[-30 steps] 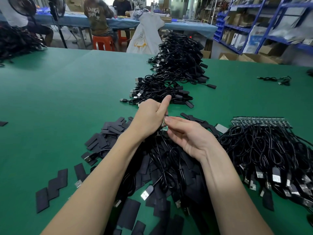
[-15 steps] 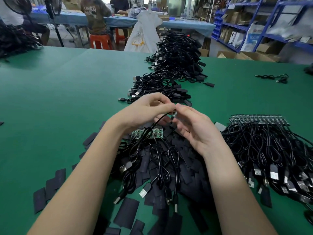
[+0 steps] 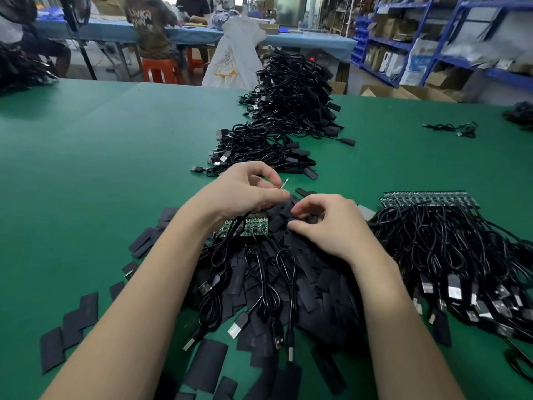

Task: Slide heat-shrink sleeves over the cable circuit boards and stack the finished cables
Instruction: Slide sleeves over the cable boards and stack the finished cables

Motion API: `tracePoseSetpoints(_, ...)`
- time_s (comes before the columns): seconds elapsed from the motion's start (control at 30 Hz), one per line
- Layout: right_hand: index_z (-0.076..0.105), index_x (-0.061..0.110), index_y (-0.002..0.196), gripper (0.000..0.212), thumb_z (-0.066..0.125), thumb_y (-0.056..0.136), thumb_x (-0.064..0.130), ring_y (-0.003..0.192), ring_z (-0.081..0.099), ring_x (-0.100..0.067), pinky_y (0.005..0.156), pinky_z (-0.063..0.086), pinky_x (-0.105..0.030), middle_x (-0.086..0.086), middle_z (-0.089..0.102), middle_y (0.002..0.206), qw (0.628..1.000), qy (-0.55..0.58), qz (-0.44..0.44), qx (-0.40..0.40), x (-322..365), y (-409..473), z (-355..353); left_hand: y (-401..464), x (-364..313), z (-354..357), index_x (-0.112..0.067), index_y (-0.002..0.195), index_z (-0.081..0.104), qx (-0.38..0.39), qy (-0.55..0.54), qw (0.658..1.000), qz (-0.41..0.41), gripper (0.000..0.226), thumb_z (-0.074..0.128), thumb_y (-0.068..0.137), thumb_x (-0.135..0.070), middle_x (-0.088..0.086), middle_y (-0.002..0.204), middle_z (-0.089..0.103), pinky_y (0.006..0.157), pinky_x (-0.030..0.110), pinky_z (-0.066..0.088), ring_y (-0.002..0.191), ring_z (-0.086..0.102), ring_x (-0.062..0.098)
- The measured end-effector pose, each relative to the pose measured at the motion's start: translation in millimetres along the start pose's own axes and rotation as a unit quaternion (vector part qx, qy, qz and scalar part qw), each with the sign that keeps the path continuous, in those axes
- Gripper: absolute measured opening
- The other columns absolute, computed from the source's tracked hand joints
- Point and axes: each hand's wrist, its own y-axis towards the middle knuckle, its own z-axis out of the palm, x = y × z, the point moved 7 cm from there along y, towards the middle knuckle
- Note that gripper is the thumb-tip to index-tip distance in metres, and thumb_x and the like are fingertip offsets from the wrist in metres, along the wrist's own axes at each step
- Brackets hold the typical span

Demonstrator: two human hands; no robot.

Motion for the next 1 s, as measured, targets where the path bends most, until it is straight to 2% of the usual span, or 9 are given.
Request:
tracePoseSetpoints(0.07,0.070,0.037,0.086,0.016,0.083,0.078,0.038,0.089,0.067,-0.006,0.087,0.055,-0.032,0.018,0.072,0.086,0.999,-0.042,0.003,-0.001,2,0,5,2,1,-1,-0.016,0.093,0.064,-0.019,-0.003,1.000,0.004,0.017,0.078,0.086,-0.008,0.001,0.079,0.064,0.047,0.015,0.044,0.048,0.050,0.005)
tracePoseSetpoints(0.17,0.068,0.037,0.082,0.018,0.084,0.077,0.029,0.081,0.067,-0.005,0.086,0.057,-0.033,0.018,0.071,0.081,0.999,-0.038,0.004,-0.010,1,1,4,3,2,-1,-0.017,0.094,0.064,-0.031,0.002,1.000,0.001,0.020,0.079,0.084,-0.008,-0.001,0.080,0.064,0.051,0.016,0.046,0.050,0.053,0.004)
tracePoseSetpoints(0.27,0.071,0.036,0.081,0.021,0.085,0.076,0.022,0.066,0.061,0.007,0.078,0.055,-0.026,0.017,0.072,0.078,1.000,-0.003,0.014,0.008,-3,2,2,4,3,1,-0.018,0.093,0.066,-0.022,0.001,1.000,-0.003,0.018,0.081,0.084,-0.023,-0.001,0.077,0.067,0.061,0.024,0.048,0.060,0.057,0.008)
tracePoseSetpoints(0.33,0.072,0.035,0.084,0.023,0.085,0.076,0.018,0.058,0.057,0.012,0.072,0.048,-0.019,0.016,0.072,0.079,0.999,0.020,0.021,0.025,-7,1,1,4,4,1,-0.017,0.094,0.067,-0.027,0.004,1.000,-0.008,0.017,0.078,0.087,-0.028,-0.003,0.074,0.068,0.064,0.027,0.048,0.062,0.058,0.008)
tracePoseSetpoints(0.43,0.075,0.033,0.090,0.024,0.084,0.077,0.015,0.060,0.057,0.015,0.065,0.042,-0.006,0.016,0.071,0.080,0.999,0.036,0.016,0.020,-8,2,-5,5,6,0,-0.015,0.097,0.066,-0.033,-0.009,0.999,-0.009,0.014,0.077,0.088,-0.019,-0.009,0.068,0.067,0.059,0.021,0.048,0.061,0.059,0.007)
tracePoseSetpoints(0.53,0.078,0.032,0.090,0.024,0.084,0.077,0.012,0.070,0.066,0.006,0.063,0.042,0.001,0.016,0.073,0.081,0.998,0.064,0.015,0.010,-8,2,-8,5,5,0,-0.014,0.097,0.067,-0.037,-0.028,0.999,-0.009,0.016,0.078,0.087,-0.012,-0.008,0.068,0.069,0.054,0.016,0.048,0.060,0.060,0.006)
tracePoseSetpoints(0.67,0.076,0.030,0.087,0.026,0.087,0.074,0.010,0.077,0.071,-0.006,0.067,0.047,-0.002,0.011,0.075,0.084,0.995,0.096,0.015,0.001,-7,0,-10,5,7,-1,-0.013,0.101,0.072,-0.042,-0.010,0.999,-0.011,0.019,0.081,0.084,-0.011,-0.005,0.078,0.072,0.057,0.016,0.049,0.065,0.063,0.005)
tracePoseSetpoints(0.8,0.075,0.030,0.085,0.027,0.088,0.073,0.010,0.073,0.072,-0.004,0.068,0.049,-0.004,0.011,0.075,0.082,0.993,0.120,0.017,-0.009,-5,-1,-14,5,9,-1,-0.017,0.098,0.076,-0.045,0.027,0.999,0.001,0.017,0.082,0.083,-0.011,-0.008,0.077,0.072,0.061,0.017,0.052,0.071,0.063,0.009)
tracePoseSetpoints(1.0,0.076,0.029,0.086,0.024,0.086,0.076,0.010,0.065,0.069,0.000,0.069,0.054,-0.012,0.009,0.075,0.080,0.984,0.173,0.024,-0.045,-7,-3,-19,5,10,-2,-0.021,0.093,0.077,-0.052,0.066,0.996,0.019,0.016,0.083,0.082,-0.012,-0.006,0.079,0.073,0.075,0.031,0.058,0.072,0.065,0.012)
